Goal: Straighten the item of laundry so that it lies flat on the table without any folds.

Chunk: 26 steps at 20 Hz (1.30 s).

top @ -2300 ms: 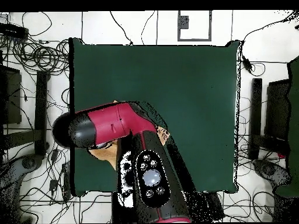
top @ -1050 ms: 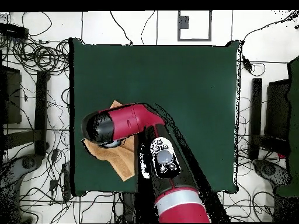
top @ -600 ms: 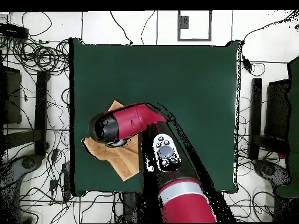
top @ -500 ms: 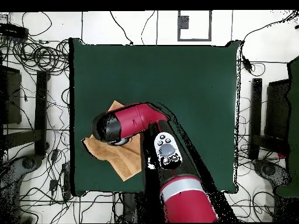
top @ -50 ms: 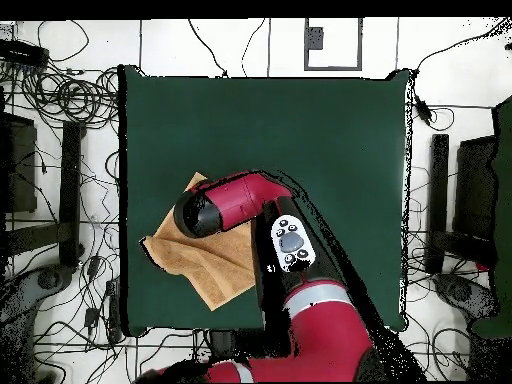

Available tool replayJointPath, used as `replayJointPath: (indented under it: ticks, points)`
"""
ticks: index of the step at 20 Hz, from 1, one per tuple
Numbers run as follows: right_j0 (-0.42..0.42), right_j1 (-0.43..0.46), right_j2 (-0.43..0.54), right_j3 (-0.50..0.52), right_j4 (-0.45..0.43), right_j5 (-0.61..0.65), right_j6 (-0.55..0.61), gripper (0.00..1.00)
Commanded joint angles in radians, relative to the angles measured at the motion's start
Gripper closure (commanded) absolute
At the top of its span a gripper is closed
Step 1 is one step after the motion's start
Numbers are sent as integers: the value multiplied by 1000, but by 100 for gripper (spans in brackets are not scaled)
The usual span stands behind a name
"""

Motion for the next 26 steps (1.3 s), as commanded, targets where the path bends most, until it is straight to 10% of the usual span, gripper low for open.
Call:
replayJointPath:
  ticks: [1, 12, 26]
  points:
    - [13, 47, 58, -57, -32, -85, 22, 100]
    - [-21, 85, 98, -78, 20, 9, -36, 100]
    - [14, -75, 109, 97, 102, 142, -20, 100]
